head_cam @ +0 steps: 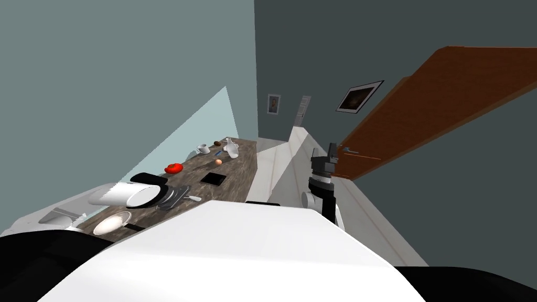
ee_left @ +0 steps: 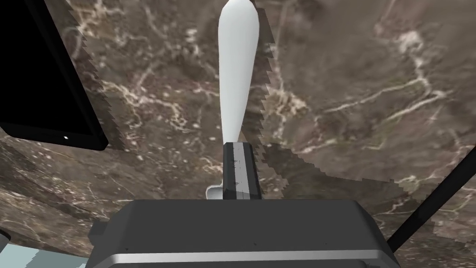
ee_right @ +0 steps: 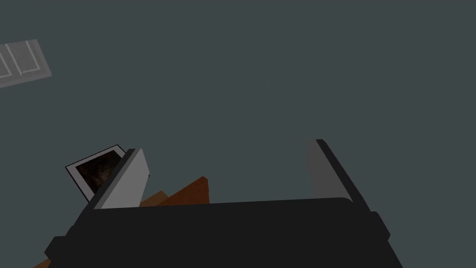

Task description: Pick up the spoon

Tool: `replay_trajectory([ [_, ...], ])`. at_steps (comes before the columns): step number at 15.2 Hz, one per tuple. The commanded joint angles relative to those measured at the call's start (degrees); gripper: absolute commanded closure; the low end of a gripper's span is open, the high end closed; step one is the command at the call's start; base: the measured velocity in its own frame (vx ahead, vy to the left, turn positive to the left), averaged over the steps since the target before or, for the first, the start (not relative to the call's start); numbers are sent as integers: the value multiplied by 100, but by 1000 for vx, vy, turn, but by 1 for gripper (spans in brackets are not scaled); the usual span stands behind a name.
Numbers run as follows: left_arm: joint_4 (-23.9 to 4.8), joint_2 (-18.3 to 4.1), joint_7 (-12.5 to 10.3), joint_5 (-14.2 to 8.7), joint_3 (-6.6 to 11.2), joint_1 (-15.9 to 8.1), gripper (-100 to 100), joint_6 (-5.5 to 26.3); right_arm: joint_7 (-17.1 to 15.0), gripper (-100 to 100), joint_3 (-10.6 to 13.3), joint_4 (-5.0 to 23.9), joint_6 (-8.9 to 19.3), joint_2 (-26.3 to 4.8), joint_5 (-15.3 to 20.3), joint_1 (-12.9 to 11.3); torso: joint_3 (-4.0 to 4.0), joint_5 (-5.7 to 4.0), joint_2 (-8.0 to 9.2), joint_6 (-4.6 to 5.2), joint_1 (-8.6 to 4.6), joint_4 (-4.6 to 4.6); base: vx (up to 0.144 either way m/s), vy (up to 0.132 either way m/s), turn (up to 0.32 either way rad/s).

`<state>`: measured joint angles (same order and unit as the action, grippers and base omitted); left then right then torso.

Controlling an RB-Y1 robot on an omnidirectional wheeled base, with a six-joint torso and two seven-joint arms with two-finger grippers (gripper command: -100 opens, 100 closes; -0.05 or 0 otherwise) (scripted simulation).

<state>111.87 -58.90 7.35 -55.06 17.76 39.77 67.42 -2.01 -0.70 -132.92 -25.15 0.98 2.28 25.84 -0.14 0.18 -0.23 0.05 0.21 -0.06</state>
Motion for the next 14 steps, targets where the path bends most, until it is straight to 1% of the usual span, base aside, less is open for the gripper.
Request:
replay_trajectory([
  [1,182,-125,-68,-127,130,46,100,154,0,0,0,0,0,0,0,0,0,0,0,0,0,0,13,-5,140],
  [2,65,-61,-11,-68,61,20,100,55,0,0,0,0,0,0,0,0,-2,0,-3,0,0,-1,8,-6,50],
  [3,158,-183,-34,-51,262,-68,-100,72,0,0,0,0,0,0,0,0,-3,1,-4,2,0,-1,-10,-4,2],
  [4,176,-200,-40,-47,294,-83,-100,73,0,0,0,0,0,0,0,-1,-2,0,-3,5,1,-1,-24,-3,-14],
  [5,228,-242,-53,-47,369,-112,-100,79,0,0,0,0,0,0,0,-1,0,1,2,3,1,0,-33,-10,-8],
  [6,312,-283,-54,-108,393,-96,-100,107,0,0,0,0,0,0,0,-1,2,0,5,4,0,1,-28,-44,6],
  [7,327,-276,-50,-139,363,-68,-100,115,0,0,1,0,0,0,0,-1,3,-1,7,3,-10,1,-6,-69,28],
  [8,384,-212,-50,-245,227,52,-100,136,0,0,1,0,0,1,0,-1,2,-3,4,2,-20,1,16,-75,109],
  [9,381,-200,-51,-255,210,61,-100,137,0,0,1,0,0,1,0,0,-1,-2,-1,-1,-26,-1,23,-65,120],
  [10,292,-210,-50,-157,172,-57,-100,93,0,0,1,0,0,1,0,0,-3,-4,-5,-1,-26,-2,13,-36,46],
  [11,123,-86,9,-47,38,-104,-100,-40,0,0,1,0,0,0,0,0,-4,-4,-6,2,-19,-2,-5,-15,-53],
  [13,-48,30,65,74,-82,-165,-100,-172,0,0,1,0,0,0,0,-1,-1,2,0,5,-3,-1,-22,0,-117],
  [14,47,-49,23,-2,-21,-154,-100,-68,0,0,1,0,0,0,0,-1,1,3,4,5,2,0,-17,5,-47],
])
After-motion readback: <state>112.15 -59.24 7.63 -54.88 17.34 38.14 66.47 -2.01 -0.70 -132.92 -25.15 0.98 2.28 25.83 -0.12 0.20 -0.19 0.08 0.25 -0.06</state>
